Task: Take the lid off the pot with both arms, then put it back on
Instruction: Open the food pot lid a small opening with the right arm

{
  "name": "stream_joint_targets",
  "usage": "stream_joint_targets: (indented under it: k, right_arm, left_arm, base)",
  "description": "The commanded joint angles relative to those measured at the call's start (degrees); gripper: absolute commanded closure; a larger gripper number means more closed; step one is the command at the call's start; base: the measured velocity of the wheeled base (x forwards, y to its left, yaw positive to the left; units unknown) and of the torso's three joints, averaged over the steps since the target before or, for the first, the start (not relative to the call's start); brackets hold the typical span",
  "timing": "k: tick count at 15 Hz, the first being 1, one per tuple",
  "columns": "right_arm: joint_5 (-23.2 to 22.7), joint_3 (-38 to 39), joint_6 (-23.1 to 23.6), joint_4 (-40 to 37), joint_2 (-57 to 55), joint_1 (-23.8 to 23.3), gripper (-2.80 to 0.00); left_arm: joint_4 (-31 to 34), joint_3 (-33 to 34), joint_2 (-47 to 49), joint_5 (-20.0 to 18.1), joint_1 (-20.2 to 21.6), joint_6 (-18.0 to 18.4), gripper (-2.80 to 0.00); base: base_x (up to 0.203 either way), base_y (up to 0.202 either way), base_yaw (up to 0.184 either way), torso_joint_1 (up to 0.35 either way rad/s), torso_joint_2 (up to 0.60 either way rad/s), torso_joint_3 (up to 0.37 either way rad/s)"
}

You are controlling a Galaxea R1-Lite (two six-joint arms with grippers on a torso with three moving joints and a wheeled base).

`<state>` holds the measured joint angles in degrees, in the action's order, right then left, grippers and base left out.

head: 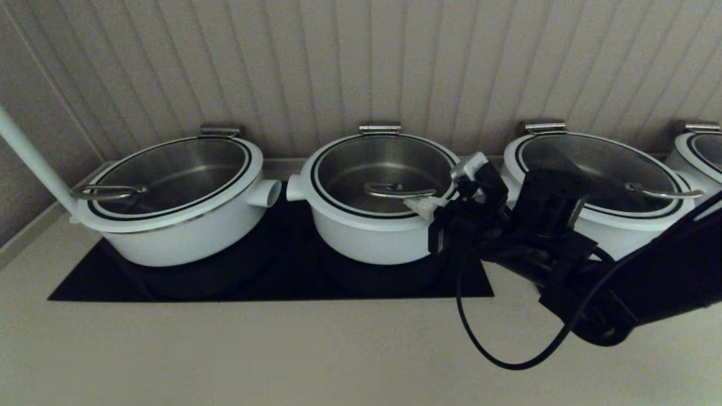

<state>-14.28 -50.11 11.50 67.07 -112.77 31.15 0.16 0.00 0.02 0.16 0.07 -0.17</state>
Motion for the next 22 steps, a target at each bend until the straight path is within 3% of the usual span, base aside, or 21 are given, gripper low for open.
stream_joint_targets:
  k: [1, 18, 22]
  right_arm:
    - [-0.1, -1.0, 0.1, 0.4, -0.2, 0.0, 0.00]
    - [-0.5, -8.9, 0.2, -7.9, 2.6, 0.1, 0.00]
    - [-0.5, -8.9, 0.2, -8.1, 2.6, 0.1, 0.00]
  left_arm:
    - [0.0, 0.0, 0.0, 0.0, 0.0, 0.0, 0.00]
    - [0.0, 0.0, 0.1, 0.0, 0.0, 0.1, 0.00]
    - [0.1, -0.1, 0.0, -0.4, 0.0, 3.0, 0.00]
  base:
    - [0.000, 0.000, 0.000, 0.000, 0.00, 0.000]
    - [0.000, 0.000, 0.000, 0.000, 0.00, 0.000]
    - [0.000, 0.000, 0.000, 0.000, 0.00, 0.000]
